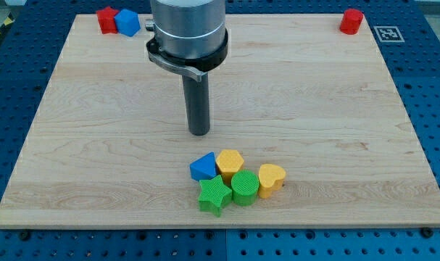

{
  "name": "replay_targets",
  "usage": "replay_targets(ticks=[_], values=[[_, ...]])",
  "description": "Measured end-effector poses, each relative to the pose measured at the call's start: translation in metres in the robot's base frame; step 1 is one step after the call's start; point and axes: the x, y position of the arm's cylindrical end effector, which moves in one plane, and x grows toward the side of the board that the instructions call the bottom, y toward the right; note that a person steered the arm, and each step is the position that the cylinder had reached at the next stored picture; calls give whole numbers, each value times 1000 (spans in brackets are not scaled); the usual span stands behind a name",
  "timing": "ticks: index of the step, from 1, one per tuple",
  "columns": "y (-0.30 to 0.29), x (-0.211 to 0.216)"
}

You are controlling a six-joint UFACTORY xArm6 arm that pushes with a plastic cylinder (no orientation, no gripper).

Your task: Move the red circle diagonally to the hexagon

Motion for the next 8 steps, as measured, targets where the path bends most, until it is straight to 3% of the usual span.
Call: replay_targets(ticks=[3, 4, 6, 8], values=[[0, -18], [2, -55], [97, -65], [130, -65]])
